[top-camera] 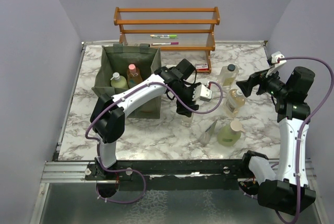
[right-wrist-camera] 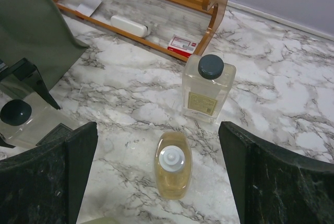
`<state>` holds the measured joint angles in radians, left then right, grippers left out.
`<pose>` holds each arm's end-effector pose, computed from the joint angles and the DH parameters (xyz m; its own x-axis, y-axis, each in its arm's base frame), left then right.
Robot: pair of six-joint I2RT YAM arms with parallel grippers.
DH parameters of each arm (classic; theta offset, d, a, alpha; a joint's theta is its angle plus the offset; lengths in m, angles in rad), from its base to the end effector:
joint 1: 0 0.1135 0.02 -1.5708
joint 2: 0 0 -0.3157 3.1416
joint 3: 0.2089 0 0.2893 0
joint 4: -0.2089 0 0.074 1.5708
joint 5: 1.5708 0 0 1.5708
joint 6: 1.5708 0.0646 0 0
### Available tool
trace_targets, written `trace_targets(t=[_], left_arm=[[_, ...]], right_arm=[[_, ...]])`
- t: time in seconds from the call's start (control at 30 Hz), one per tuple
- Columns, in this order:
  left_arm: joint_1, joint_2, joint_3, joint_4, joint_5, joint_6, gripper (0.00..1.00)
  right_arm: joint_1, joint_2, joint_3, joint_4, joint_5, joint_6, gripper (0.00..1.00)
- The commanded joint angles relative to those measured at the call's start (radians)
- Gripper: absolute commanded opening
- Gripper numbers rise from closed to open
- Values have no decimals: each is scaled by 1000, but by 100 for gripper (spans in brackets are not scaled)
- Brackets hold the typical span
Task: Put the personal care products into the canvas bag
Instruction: Pick up the care product from the center of the board, then place the care product in the canvas bag.
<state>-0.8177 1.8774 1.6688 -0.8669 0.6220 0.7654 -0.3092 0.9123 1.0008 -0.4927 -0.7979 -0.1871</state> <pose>0.2904 -0.3648 0.3033 0.1081 0.7080 -0.6979 0.9810 -0.1896 -0.0404 0.2169 -0.0207 0.4011 -0.2910 -0.0434 -0.9557 -0.4770 0.8726 0.1056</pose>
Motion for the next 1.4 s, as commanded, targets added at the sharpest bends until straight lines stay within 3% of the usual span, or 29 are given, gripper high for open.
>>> trace_targets(t=[0.0,0.1,0.43,0.67,0.87,1.13,1.37], left_arm=[[-4,-68,37,-26,52,-1,21],[-4,-112,48,-44,71,4,0],[-4,-294,103,-85,85,-12,0],[-3,-356,279,-142,-2,-70,0],[18,-399,451,-130,-96,-190,0],[186,-470,536,-72,-92,-338,0],[444,-567,440,67,-35,-532,0]], right_arm=[[-7,-8,6,15,2,-6,99],[-5,4,27,-3,10,-21,99],[-5,71,179,-159,5,-159,99],[-5,148,338,-364,-72,-310,98],[-4,160,362,-391,-105,-325,97],[45,217,407,-397,-146,-314,95],[207,258,405,-298,-55,-276,97]])
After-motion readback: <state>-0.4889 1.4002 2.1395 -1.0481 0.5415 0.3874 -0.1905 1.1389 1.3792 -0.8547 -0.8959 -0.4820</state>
